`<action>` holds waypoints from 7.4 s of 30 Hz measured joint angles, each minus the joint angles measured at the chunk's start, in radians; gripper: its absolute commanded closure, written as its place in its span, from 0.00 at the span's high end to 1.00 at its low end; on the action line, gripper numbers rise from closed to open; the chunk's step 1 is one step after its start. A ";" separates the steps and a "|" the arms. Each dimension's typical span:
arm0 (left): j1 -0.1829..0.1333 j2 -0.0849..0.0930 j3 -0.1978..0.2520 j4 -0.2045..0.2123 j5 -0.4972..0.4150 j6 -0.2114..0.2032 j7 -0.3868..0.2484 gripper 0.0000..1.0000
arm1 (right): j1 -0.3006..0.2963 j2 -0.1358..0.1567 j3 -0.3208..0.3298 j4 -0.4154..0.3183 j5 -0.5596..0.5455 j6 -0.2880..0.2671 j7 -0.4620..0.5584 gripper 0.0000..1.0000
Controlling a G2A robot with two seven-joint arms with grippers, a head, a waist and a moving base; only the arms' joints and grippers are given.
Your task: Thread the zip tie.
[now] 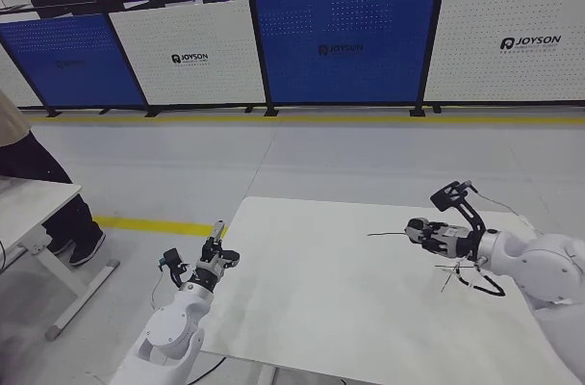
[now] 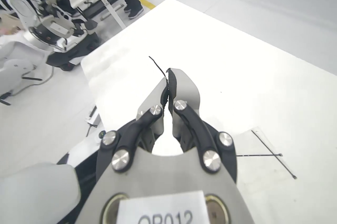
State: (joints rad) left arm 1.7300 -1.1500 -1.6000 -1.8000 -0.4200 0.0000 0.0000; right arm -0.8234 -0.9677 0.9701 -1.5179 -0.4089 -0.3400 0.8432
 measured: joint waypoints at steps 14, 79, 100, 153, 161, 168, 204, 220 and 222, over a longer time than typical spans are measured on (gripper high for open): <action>0.000 0.000 0.000 0.000 0.000 0.000 0.000 1.00 | 0.022 -0.002 -0.044 0.039 -0.002 0.000 -0.021 0.00; 0.000 0.000 0.000 0.000 0.000 0.000 0.000 1.00 | 0.176 0.070 -0.483 0.004 -0.694 0.000 -0.646 0.00; 0.005 0.021 -0.015 -0.156 -0.075 0.373 -0.341 1.00 | 0.176 0.070 -0.483 0.004 -0.694 0.000 -0.646 0.00; 0.042 0.141 0.046 -0.097 -0.520 0.340 -0.493 1.00 | 0.180 0.086 -0.565 0.025 -1.161 0.000 -1.124 0.00; 0.042 0.141 0.046 -0.097 -0.520 0.340 -0.493 1.00 | 0.270 0.103 -0.678 0.015 -1.161 0.000 -1.137 0.00; 0.042 0.141 0.046 -0.097 -0.520 0.340 -0.493 1.00 | 0.268 0.103 -0.676 0.015 -1.161 0.000 -1.136 0.00; 0.022 0.136 0.059 -0.114 -0.561 0.338 -0.459 1.00 | 0.365 0.071 -0.800 -0.008 -1.161 0.037 -1.034 0.00; -0.098 0.147 0.212 -0.066 -0.608 0.340 -0.268 1.00 | 0.365 0.071 -0.800 -0.008 -1.161 0.037 -1.034 0.00; -0.098 0.147 0.212 -0.066 -0.608 0.340 -0.267 1.00 | 0.365 0.071 -0.800 -0.008 -1.161 0.037 -1.034 0.00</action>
State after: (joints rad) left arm 1.6318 -1.0028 -1.3880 -1.8660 -1.0284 0.3400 -0.2675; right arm -0.4581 -0.8967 0.1700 -1.5255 -1.5700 -0.3029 -0.1903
